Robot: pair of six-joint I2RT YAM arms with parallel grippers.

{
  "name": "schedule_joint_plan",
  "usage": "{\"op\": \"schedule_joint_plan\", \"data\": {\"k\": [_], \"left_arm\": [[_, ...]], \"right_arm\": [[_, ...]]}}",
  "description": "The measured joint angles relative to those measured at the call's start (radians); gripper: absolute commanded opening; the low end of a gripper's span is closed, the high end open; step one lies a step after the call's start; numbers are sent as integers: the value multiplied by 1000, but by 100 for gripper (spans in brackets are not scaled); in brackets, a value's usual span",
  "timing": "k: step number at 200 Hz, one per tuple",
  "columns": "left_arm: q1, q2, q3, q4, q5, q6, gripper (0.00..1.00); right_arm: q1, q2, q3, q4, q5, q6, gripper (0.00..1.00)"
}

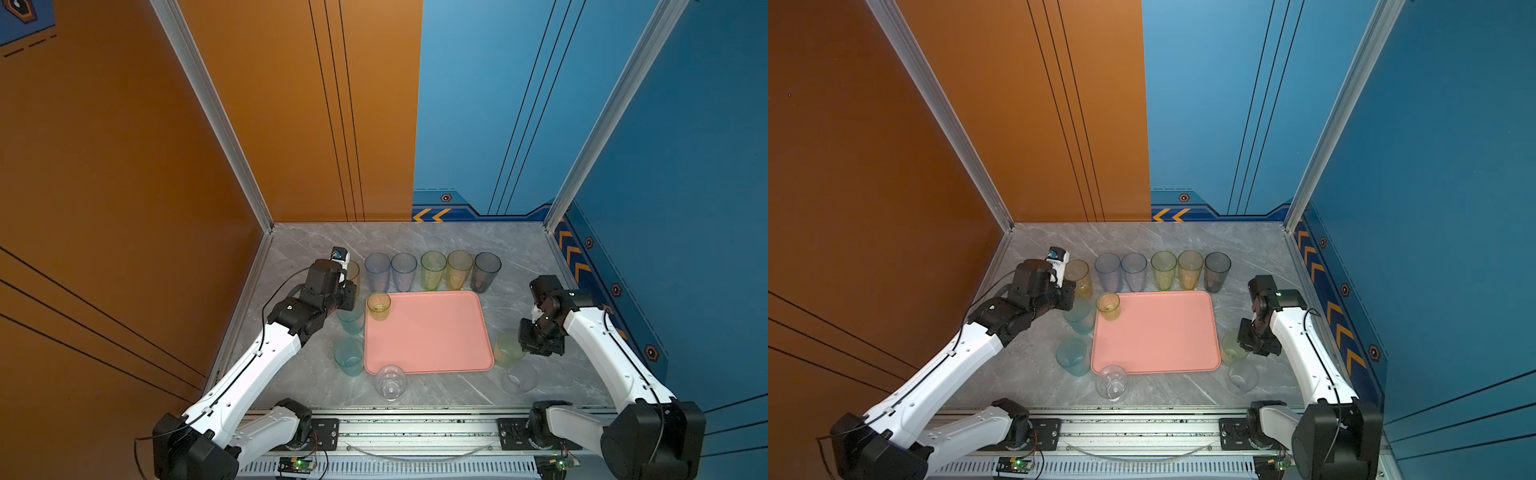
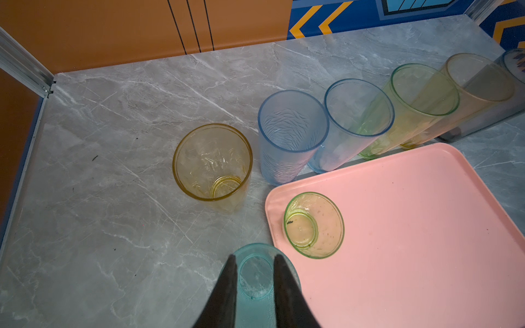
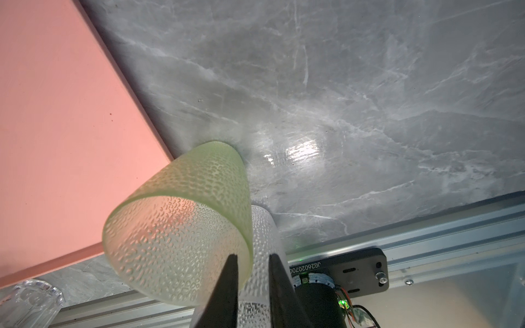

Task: Place the glasses into the tray
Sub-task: Pick up the glass from the bottom-right of the table.

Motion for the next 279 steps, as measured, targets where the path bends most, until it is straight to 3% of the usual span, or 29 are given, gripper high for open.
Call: {"op": "schedule_joint_plan", "data": {"k": [64, 110, 180, 214, 234, 279], "left_arm": [[0, 0, 0, 0, 0, 0, 24], [5, 0, 0, 0, 0, 0, 24], [5, 2, 0, 0, 0, 0, 24], [5, 6, 0, 0, 0, 0, 24], [5, 6, 0, 0, -1, 0, 24], [6, 6, 0, 0, -1, 0, 24]], "right_arm": [[0, 77, -9, 46, -15, -23, 11], [0, 86, -17, 53, -14, -40, 0], [29, 82, -7, 59, 12, -40, 0], [59, 67, 112, 47, 45, -40, 0], [112, 67, 231, 40, 74, -40, 0], [401, 195, 469, 28, 116, -39, 0]]}}
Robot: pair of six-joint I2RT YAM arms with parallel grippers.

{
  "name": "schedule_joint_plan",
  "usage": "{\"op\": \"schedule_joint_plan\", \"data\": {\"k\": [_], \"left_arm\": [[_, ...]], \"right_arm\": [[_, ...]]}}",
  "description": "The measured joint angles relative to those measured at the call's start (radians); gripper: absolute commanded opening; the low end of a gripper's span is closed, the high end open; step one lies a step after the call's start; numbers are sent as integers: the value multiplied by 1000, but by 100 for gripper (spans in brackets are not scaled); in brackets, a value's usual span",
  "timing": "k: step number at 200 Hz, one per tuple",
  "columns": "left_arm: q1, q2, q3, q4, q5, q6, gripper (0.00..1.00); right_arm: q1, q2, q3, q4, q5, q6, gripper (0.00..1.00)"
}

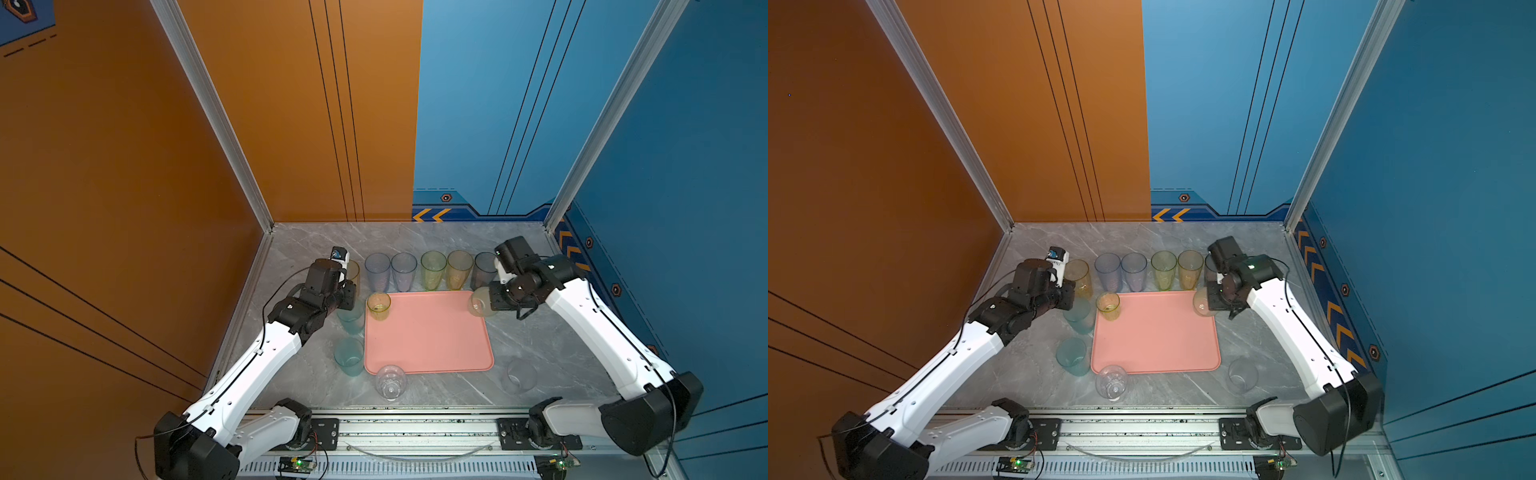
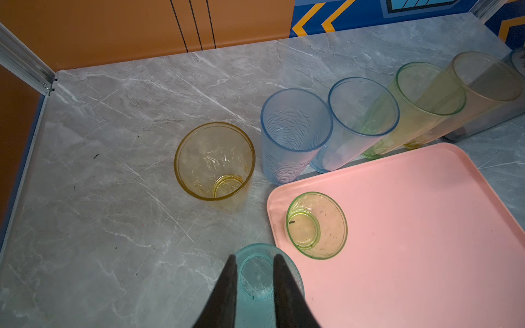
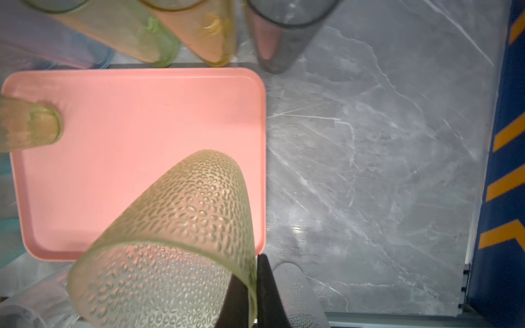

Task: Place the glasses into the tray
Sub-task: Place the glass on the tray.

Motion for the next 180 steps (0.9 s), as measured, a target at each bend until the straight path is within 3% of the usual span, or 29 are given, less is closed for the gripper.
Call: {"op": "schedule_joint_plan", "data": {"k": [52, 99, 180], "left_arm": [[0, 0, 0, 0, 0, 0, 24], [10, 0, 0, 0, 0, 0, 24], [19, 0, 0, -1, 0, 0, 25]], "right_arm": [[204, 320, 226, -3, 6, -21, 0], [237, 516, 386, -5, -5, -58, 0], [288, 731, 600, -35, -17, -108, 0]]}}
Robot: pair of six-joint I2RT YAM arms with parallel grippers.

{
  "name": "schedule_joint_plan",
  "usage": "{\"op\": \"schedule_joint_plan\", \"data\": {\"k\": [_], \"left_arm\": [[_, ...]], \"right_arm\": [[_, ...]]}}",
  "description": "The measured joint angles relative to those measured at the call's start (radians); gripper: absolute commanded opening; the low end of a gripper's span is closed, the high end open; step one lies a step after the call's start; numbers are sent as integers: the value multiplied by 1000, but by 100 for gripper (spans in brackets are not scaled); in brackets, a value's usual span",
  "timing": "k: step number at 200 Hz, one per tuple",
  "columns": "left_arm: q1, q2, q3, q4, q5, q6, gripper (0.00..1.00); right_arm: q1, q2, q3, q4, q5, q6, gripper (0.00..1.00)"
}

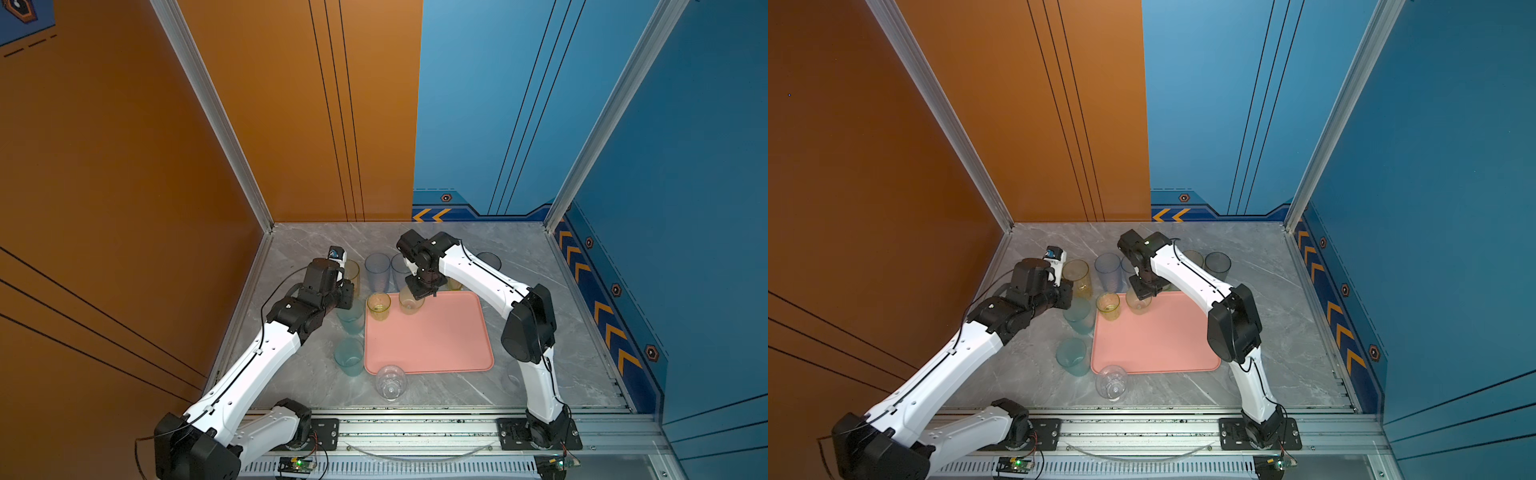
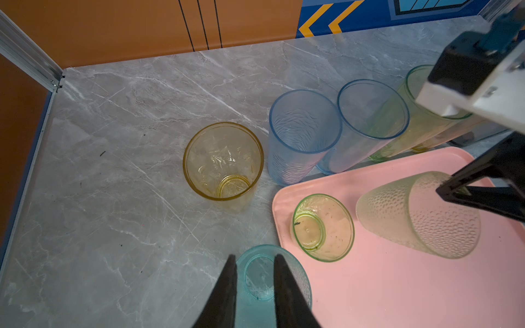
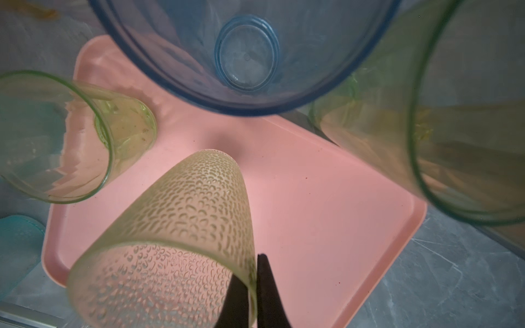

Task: Place the glasses into the tray
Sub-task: Place the glass on the tray.

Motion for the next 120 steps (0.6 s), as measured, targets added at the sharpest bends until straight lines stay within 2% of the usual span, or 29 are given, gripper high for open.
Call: {"op": "schedule_joint_plan", "data": {"k": [120], "left_arm": [[5, 0, 0, 0, 0, 0, 24]], "right_arm": [[23, 100, 112, -55, 5, -26, 0]]}}
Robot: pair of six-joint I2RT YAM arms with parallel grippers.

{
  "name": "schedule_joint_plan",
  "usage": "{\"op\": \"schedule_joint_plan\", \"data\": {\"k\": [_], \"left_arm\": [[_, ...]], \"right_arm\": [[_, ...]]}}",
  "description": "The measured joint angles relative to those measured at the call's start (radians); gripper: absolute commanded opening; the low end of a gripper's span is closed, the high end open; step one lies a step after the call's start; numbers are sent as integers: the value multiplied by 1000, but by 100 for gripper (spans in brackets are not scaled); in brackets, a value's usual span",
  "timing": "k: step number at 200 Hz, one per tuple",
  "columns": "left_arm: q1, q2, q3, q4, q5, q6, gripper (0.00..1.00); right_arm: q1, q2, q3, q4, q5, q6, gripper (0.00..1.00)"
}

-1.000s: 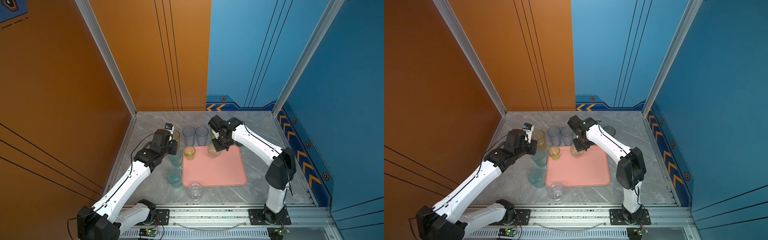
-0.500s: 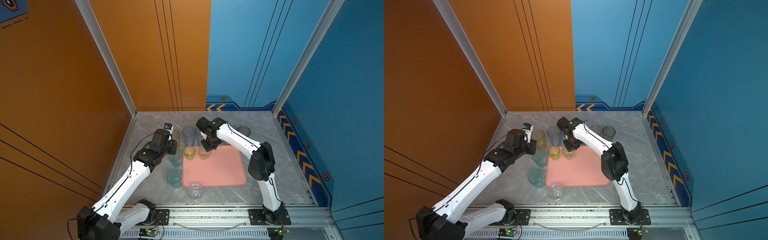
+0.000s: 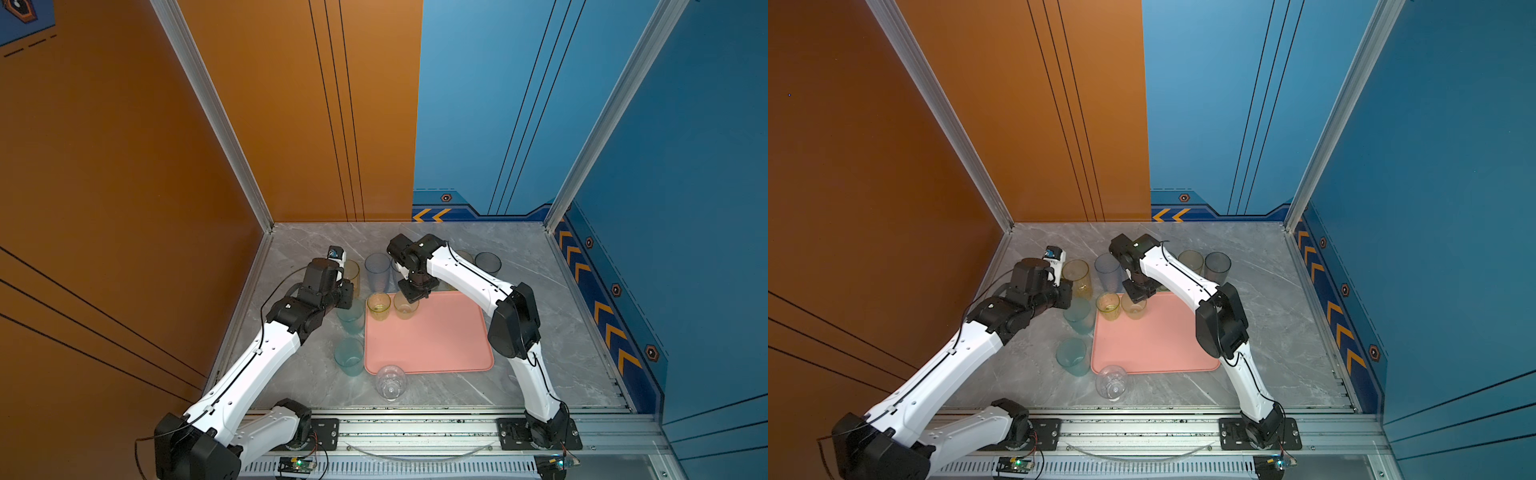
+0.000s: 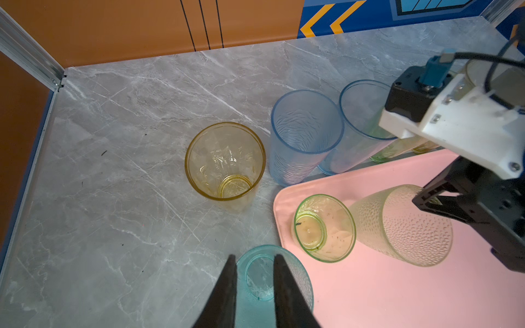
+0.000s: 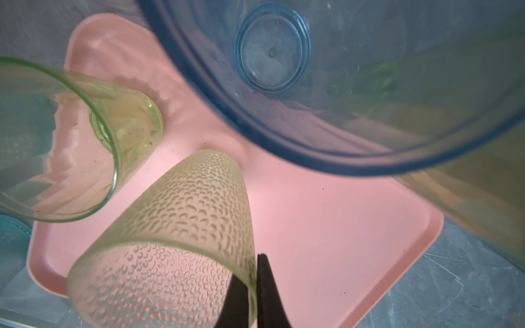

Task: Place the glasses into the tray
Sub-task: Place the glass on the tray.

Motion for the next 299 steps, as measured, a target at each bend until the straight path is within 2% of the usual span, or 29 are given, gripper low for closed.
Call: {"op": "schedule_joint_plan", "data": {"k": [73, 90, 140, 257, 299], "left_arm": [[0, 0, 0, 0, 0, 0, 25], [0, 1, 0, 0, 0, 0, 25], [0, 5, 0, 0, 0, 0, 25], [0, 6, 0, -1, 0, 0, 24], [0, 6, 0, -3, 0, 1, 24]], "right_arm": [[-5, 49, 53, -23, 8, -8, 0], [-6, 49, 59, -25, 9, -9, 6], [-8, 51, 63, -29, 16, -18, 14], [-20, 51, 74, -29, 26, -19, 22], [-20, 19, 43, -27, 25, -19, 22]]}}
